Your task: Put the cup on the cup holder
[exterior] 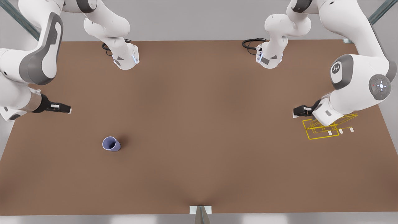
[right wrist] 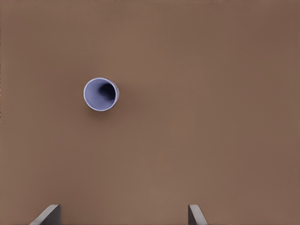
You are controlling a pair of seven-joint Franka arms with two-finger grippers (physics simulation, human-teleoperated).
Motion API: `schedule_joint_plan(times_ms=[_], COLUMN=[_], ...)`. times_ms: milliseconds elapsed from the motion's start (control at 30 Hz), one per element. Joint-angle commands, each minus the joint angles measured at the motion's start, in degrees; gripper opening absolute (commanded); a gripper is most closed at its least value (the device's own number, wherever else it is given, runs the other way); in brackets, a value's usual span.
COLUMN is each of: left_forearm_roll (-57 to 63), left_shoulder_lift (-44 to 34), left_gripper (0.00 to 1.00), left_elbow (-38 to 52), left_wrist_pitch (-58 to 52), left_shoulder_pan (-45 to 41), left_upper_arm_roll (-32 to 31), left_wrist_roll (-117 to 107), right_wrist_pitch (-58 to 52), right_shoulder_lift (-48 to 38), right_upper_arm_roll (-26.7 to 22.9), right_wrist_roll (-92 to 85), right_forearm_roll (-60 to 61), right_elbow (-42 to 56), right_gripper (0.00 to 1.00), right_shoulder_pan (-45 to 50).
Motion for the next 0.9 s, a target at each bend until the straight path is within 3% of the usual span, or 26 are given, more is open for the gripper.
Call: schedule_joint_plan(times_ms=[0,233,500,700,867], left_forearm_roll=[-1.1,1.3,2.9,2.6,2.8], left_shoulder_lift=[0.4,0.8,0.5,2.0,2.2], left_gripper=[1.00,1.00,1.00,1.00,1.00], left_elbow=[0.2,-1.3,-0.5,-0.8,-0.8], left_wrist_pitch=[6.4,3.4,2.8,2.6,2.7], left_shoulder_pan=[0.0,0.2,0.2,0.2,0.2], left_upper_arm_roll=[0.0,0.6,0.5,0.2,0.2], left_wrist_roll=[3.2,3.6,3.1,2.3,2.4], right_wrist_pitch=[4.8,5.3,31.7,36.1,42.7], right_shoulder_lift=[0.0,-0.4,5.7,11.3,15.3], right_upper_arm_roll=[0.0,0.0,3.0,7.6,9.2], right_wrist_roll=[0.2,0.3,0.2,0.9,0.8], right_forearm_roll=[-0.1,-0.1,0.5,0.6,8.3], right_elbow=[0.0,-1.7,-13.1,-12.5,-12.5], right_gripper=[1.00,1.00,1.00,1.00,1.00], right_shoulder_pan=[0.0,0.0,0.6,1.3,1.4])
